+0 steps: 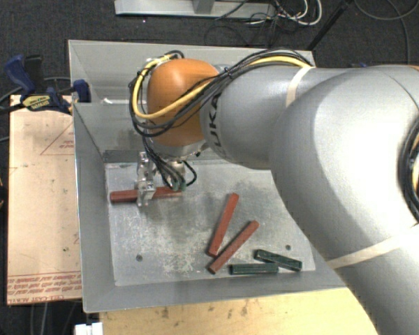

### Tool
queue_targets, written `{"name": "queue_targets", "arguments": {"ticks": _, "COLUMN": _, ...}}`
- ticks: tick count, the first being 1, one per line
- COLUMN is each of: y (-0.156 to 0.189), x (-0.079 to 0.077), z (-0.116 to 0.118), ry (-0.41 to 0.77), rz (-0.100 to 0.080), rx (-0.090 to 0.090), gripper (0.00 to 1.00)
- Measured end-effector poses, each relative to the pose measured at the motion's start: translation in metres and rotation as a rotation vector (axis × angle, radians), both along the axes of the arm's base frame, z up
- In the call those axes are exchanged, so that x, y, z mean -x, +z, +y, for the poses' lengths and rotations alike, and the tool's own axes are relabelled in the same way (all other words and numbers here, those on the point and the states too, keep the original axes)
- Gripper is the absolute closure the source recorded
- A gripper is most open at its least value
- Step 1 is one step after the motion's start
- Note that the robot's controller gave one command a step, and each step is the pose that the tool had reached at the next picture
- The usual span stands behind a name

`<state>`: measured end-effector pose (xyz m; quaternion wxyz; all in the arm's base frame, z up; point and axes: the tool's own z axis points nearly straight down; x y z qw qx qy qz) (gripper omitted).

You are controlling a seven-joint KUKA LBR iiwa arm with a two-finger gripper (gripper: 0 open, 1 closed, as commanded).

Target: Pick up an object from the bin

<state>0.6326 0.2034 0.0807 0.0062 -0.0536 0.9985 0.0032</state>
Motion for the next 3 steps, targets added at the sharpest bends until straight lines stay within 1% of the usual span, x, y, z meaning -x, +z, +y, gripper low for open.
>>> {"name": "queue_targets", "arguments": {"ticks": 1, "y": 0.009, "x": 0.001, "z": -0.001, "ry": 0.0, "rz": 0.008, "rx": 0.004, "gripper": 1.0}}
{"name": "queue_targets", "arguments": {"ticks": 2, "y": 0.016, "x": 0.0, "z": 0.0, "ry": 0.0, "rz": 0.008, "rx": 0.005, "gripper": 1.0}}
{"name": "queue_targets", "arguments": {"ticks": 3, "y": 0.025, "x": 0.001, "z": -0.001, "ry": 0.001, "rz": 0.013, "rx": 0.007, "gripper": 1.0}}
